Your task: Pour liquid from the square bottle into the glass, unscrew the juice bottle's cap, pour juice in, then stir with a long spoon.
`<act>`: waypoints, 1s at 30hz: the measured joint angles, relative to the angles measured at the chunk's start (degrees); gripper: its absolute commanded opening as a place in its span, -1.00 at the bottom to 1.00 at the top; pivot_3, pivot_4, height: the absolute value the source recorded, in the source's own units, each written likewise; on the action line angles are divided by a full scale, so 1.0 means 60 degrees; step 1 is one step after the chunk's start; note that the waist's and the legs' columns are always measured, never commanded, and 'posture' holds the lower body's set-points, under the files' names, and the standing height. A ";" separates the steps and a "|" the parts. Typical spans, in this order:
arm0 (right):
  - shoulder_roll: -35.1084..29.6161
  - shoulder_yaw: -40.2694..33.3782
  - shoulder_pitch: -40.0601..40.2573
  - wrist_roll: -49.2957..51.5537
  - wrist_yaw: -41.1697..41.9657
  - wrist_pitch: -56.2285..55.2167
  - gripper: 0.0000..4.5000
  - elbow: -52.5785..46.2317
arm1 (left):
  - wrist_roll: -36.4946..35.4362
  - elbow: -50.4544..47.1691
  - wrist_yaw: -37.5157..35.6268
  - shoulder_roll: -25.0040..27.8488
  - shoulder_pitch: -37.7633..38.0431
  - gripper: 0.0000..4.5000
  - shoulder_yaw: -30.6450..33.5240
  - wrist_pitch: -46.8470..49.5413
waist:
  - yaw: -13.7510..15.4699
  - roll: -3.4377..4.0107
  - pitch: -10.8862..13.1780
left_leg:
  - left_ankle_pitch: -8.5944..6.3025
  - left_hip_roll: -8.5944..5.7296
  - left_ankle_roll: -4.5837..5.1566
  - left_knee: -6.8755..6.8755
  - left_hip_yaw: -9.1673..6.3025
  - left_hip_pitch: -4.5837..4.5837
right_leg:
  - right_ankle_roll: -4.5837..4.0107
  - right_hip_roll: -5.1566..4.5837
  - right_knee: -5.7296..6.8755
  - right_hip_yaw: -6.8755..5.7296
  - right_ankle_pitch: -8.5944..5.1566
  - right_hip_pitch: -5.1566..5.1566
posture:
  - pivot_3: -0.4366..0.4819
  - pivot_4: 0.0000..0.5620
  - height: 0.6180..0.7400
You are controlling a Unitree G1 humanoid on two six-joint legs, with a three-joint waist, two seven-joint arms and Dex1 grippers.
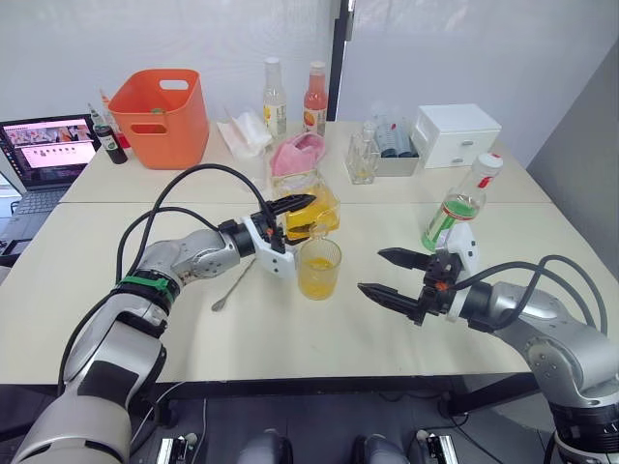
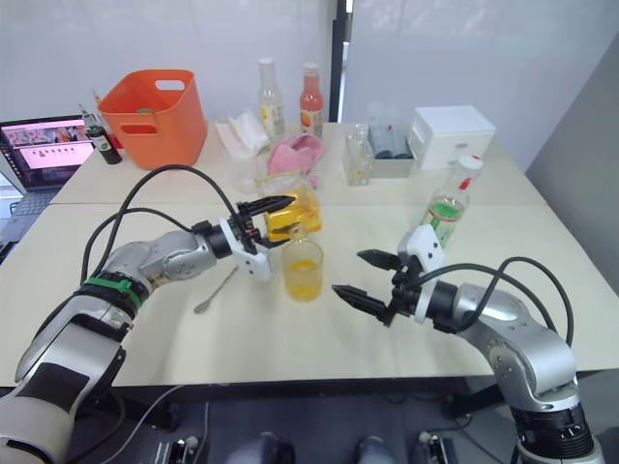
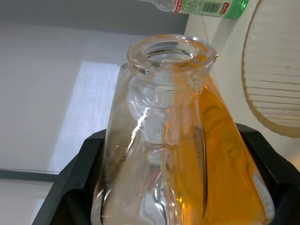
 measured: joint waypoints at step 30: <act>0.0008 0.0004 -0.0074 -0.0011 0.0039 -0.0003 0.99 0.0024 | -0.8938 -0.4455 -0.4308 -0.0480 0.1936 0.25 0.6254 1.2133 | -0.0015 -0.0007 -0.0002 | 0.0000 0.0006 -0.0001 0.0058 -0.0012 -0.0001 | 0.0000 0.0005 0.0052 0.0010 -0.0001 0.0002 | -0.05 -0.47 0.55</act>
